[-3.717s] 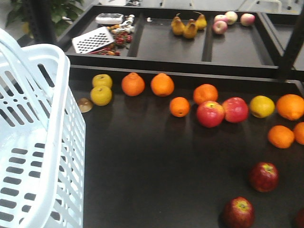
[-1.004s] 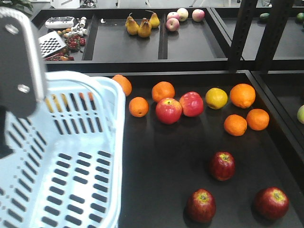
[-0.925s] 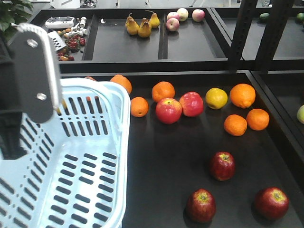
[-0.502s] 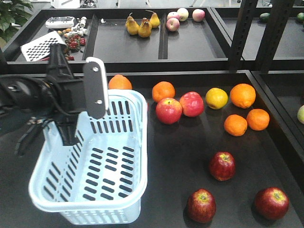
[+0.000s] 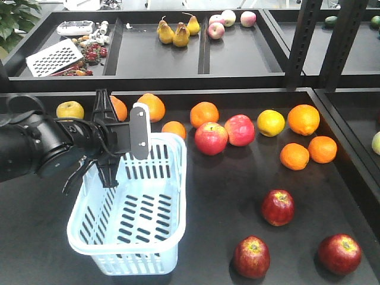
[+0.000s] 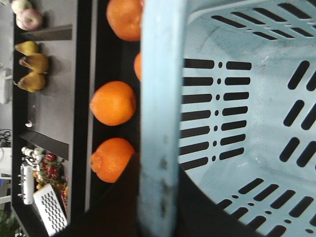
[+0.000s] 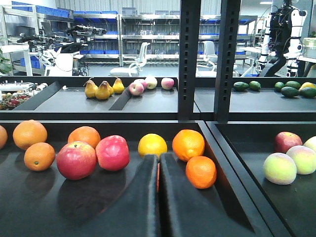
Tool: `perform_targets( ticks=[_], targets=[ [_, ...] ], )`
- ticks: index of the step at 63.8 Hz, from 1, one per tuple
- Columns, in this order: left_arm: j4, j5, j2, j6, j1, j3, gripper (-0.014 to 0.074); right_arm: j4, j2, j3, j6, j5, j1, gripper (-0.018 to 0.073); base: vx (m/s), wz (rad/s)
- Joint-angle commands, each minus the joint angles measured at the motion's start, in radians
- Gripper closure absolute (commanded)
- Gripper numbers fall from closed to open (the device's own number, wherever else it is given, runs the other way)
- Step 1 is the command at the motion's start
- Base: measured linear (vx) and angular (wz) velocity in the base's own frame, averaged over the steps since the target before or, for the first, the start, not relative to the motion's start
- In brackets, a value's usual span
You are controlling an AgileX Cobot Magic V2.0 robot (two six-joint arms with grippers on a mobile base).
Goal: Pick three apples into basket with both arms
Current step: 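Lower the light-blue basket onto the fruit table with the left gripper, then open the left gripper and lift it away from the basket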
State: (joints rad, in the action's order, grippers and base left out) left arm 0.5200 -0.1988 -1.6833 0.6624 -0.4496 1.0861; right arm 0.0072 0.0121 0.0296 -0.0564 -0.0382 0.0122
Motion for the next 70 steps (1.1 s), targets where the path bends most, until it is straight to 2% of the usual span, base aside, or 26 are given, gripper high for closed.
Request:
perform_targets(
  ticks=[1,27,43,52,70],
  targets=[
    [-0.001,0.088,0.033,-0.016,0.006,0.032,0.0603,-0.007,0.010,0.012,0.000,0.069,0.008,0.0568,0.00,0.00],
    [-0.010,0.098,-0.029,-0.020,0.006,0.032,0.0603,-0.007,0.010,0.012,0.000,0.069,0.008,0.0568,0.00,0.00],
    [-0.010,0.096,-0.029,-0.128,0.006,0.032,0.0563,-0.007,0.010,0.012,0.000,0.069,0.008,0.0568,0.00,0.00],
    [-0.010,0.085,-0.029,-0.129,0.003,0.032,0.0475,-0.007,0.010,0.012,0.000,0.069,0.008,0.0568,0.00,0.00],
    [-0.016,0.031,-0.029,-0.129,0.003,0.032,0.0197,-0.007,0.010,0.012,0.000,0.069,0.008,0.0568,0.00,0.00]
  ],
)
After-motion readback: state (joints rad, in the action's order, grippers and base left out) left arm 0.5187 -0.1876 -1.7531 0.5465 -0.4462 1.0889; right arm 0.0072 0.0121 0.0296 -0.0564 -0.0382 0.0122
